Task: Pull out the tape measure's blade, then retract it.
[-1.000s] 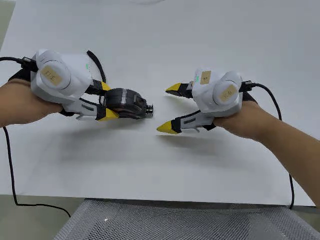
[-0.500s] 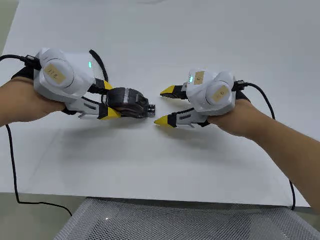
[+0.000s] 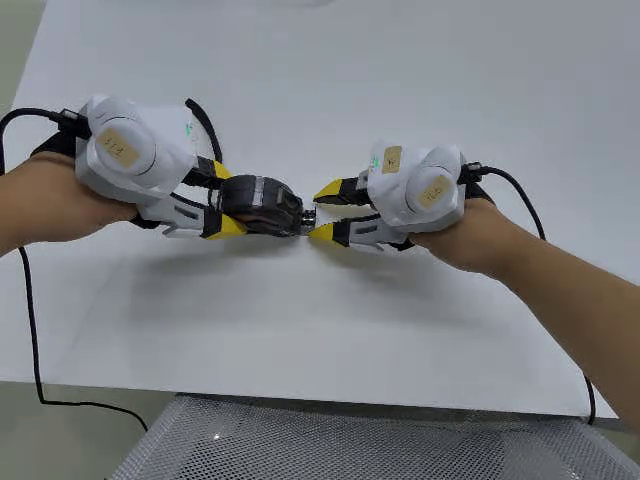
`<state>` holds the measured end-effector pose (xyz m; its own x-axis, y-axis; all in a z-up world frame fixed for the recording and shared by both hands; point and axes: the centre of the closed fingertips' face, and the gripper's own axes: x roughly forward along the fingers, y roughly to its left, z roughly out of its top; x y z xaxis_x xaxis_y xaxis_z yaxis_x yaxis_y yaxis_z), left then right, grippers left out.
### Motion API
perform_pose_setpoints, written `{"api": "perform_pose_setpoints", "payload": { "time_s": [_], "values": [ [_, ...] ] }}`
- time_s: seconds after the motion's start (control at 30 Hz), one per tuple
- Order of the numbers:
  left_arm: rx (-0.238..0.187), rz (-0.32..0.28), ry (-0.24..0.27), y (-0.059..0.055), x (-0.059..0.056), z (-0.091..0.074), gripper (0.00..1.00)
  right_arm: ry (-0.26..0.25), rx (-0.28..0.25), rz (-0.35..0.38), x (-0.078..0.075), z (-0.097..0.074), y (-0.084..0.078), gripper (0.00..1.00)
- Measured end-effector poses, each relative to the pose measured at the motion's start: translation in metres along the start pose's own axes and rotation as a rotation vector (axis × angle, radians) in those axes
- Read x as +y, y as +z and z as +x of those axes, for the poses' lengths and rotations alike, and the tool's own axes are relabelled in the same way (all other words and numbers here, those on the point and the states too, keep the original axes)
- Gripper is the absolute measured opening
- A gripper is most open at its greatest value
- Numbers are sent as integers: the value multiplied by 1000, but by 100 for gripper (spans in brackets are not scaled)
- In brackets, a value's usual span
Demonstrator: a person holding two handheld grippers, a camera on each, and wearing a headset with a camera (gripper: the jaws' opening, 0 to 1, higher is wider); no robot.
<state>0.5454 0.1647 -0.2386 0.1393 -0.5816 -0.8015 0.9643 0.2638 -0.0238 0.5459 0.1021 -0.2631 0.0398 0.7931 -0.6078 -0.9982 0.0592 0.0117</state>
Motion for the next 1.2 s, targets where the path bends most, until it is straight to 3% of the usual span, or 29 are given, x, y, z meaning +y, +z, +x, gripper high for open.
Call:
{"api": "perform_pose_setpoints", "payload": {
  "time_s": [0.43,1.2],
  "values": [
    [1,0,1,0,0,0,27,22,3,-11,5,6,2,12],
    [1,9,3,0,0,1,26,25,5,-8,7,8,1,11]
  ]
}}
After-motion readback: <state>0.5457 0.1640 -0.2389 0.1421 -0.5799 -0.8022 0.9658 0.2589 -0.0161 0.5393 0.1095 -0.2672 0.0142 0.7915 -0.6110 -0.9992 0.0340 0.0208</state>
